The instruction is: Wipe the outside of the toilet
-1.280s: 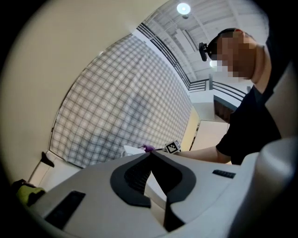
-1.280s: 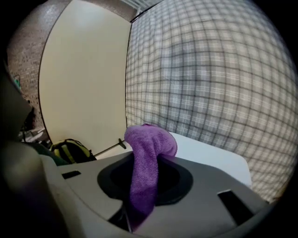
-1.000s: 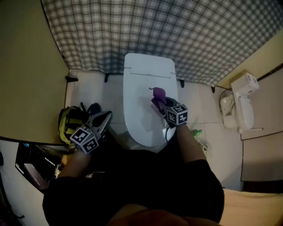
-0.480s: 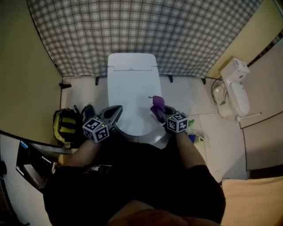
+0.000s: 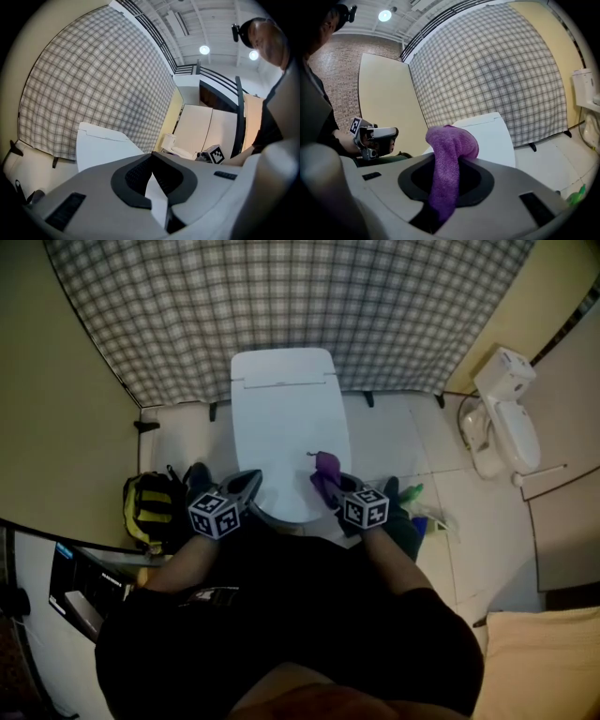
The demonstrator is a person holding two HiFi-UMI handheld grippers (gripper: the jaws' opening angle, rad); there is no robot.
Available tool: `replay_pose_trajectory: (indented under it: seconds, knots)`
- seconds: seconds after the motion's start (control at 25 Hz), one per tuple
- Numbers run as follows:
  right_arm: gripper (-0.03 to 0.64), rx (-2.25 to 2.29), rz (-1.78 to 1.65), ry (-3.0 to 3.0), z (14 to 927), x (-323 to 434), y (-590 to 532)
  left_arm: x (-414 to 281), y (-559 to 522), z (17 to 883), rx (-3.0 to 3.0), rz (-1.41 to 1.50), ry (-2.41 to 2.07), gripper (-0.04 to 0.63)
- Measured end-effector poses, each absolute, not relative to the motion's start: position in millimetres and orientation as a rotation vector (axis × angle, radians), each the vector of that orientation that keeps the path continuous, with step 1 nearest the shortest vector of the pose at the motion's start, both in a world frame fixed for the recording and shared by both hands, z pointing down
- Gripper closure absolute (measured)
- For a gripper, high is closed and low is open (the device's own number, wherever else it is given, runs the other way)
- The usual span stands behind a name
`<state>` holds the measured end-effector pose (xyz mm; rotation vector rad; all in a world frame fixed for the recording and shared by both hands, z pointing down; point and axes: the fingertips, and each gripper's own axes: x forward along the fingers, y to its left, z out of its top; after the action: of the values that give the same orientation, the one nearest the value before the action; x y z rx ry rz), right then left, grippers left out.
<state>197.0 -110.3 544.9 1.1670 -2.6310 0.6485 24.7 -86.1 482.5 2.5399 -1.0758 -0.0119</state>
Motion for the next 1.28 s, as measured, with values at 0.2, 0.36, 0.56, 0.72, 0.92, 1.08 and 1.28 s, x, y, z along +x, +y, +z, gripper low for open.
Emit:
replay_pose_trajectory:
  seconds: [0.2, 0.36, 0.56, 0.72, 0.92, 1.08, 1.28]
  knots:
    - [0.525, 1.153, 0.618, -2.645, 540, 179, -117, 6, -85, 481, 2.525, -0.011, -1.121, 0.591]
    - [0.526, 1.134, 0.580, -2.634, 544, 163, -117, -4, -84, 482, 2.512, -0.024, -1.129, 0.592]
    - [0.535, 1.133, 0.544, -2.600, 551, 156, -118, -14, -82, 487, 2.493, -0.027, -1.137, 0.591]
    - [0.537, 1.136, 0.531, -2.588, 554, 156, -117, -17, -81, 487, 2.494, -0.036, -1.135, 0.591]
    - [0.537, 1.139, 0.520, -2.583, 556, 158, -116, -12, -80, 488, 2.509, -0.021, -1.118, 0.591]
    - [0.537, 1.155, 0.526, -2.578, 556, 164, -116, -9, -78, 489, 2.515, -0.010, -1.111, 0.592]
    - [0.537, 1.151, 0.527, -2.580, 554, 165, -114, -6, -78, 487, 2.526, 0.001, -1.103, 0.592]
